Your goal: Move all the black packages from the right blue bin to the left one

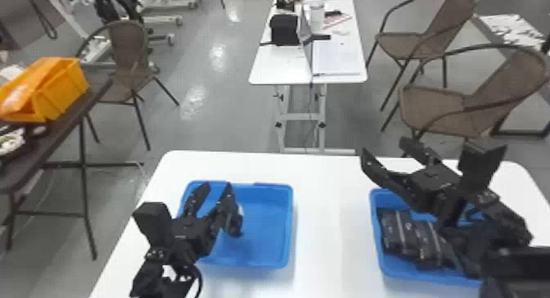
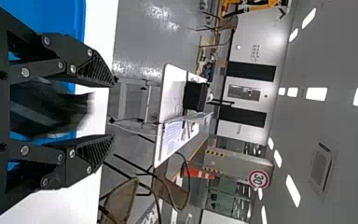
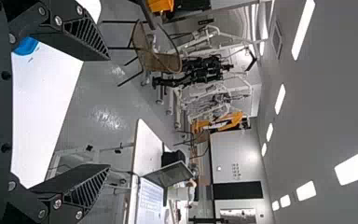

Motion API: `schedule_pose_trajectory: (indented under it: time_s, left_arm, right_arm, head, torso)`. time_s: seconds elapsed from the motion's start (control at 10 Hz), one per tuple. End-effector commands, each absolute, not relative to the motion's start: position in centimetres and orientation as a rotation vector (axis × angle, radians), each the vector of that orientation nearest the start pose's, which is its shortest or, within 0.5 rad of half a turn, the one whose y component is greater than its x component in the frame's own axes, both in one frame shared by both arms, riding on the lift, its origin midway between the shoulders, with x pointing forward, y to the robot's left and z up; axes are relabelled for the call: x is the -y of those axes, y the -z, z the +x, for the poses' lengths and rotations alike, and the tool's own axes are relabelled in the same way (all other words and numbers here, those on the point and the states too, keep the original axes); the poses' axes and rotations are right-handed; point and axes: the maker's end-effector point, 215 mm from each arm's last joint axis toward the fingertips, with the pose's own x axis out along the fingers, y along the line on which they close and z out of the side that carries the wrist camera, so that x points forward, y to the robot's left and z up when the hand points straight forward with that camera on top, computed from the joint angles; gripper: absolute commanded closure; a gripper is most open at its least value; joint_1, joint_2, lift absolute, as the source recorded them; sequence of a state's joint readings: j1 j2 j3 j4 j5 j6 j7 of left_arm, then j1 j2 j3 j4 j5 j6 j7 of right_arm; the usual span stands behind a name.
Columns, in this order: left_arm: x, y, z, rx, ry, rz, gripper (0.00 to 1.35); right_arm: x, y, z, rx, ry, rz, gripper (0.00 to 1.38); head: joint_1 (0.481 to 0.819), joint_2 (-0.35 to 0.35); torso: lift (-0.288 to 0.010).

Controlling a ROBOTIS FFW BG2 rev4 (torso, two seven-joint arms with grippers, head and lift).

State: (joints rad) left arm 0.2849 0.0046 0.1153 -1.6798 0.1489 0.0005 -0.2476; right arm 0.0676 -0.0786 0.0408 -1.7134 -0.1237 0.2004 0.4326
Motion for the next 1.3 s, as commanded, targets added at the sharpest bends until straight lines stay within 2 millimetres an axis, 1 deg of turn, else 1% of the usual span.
schedule_pose_trajectory:
  time_s: [0.0, 0.1, 0.2, 0.3, 0.4, 0.5, 0.6, 0.8, 1.0, 1.1, 1.2]
  left_arm:
    - [-24.9, 41.7, 49.3, -0.111, 0.112, -0.139, 0.06]
    - [-25.4, 40.8, 49.2, -0.084, 0.103, -0.137, 0.06]
    - [-26.4, 39.6, 49.0, -0.06, 0.088, -0.131, 0.06]
    - [-27.6, 38.5, 48.6, -0.038, 0.069, -0.13, 0.06]
    - [-28.3, 37.7, 48.4, -0.019, 0.059, -0.132, 0.06]
    - [-28.3, 37.4, 48.3, -0.014, 0.059, -0.137, 0.06]
    - [-27.8, 37.2, 48.4, -0.012, 0.068, -0.15, 0.06]
    - [-27.3, 37.2, 48.4, -0.013, 0.077, -0.165, 0.06]
    - [-27.4, 37.2, 48.4, -0.015, 0.081, -0.175, 0.06]
    - [-27.3, 37.2, 48.5, -0.013, 0.084, -0.18, 0.06]
    - [-27.3, 37.3, 48.4, -0.015, 0.085, -0.183, 0.06]
  right_arm:
    - [15.5, 37.2, 54.4, -0.167, -0.432, 0.041, 0.22]
    - [17.9, 39.4, 53.5, -0.219, -0.388, 0.06, 0.22]
    - [20.6, 42.2, 52.1, -0.279, -0.34, 0.07, 0.21]
    - [22.8, 44.4, 50.8, -0.327, -0.297, 0.077, 0.22]
    - [24.1, 46.6, 49.5, -0.374, -0.269, 0.087, 0.22]
    - [24.2, 48.8, 48.6, -0.42, -0.264, 0.104, 0.22]
    - [24.1, 50.7, 47.9, -0.462, -0.265, 0.106, 0.22]
    - [23.8, 54.1, 47.5, -0.543, -0.27, 0.06, 0.22]
    - [24.2, 57.1, 47.9, -0.611, -0.27, 0.019, 0.21]
    - [24.2, 58.2, 48.5, -0.637, -0.278, 0.005, 0.21]
    - [23.8, 58.9, 49.2, -0.651, -0.3, -0.019, 0.21]
  head:
    - [0.695, 0.121]
    - [0.695, 0.111]
    - [0.695, 0.094]
    - [0.695, 0.084]
    - [0.695, 0.066]
    - [0.695, 0.055]
    - [0.695, 0.049]
    - [0.695, 0.044]
    - [0.695, 0.04]
    - [0.695, 0.037]
    - [0.695, 0.037]
  torso:
    - [0.0]
    - [0.0]
    - [0.0]
    - [0.0]
    - [0.0]
    - [0.0]
    - [0.0]
    - [0.0]
    - [0.0]
    - [0.0]
    - [0.0]
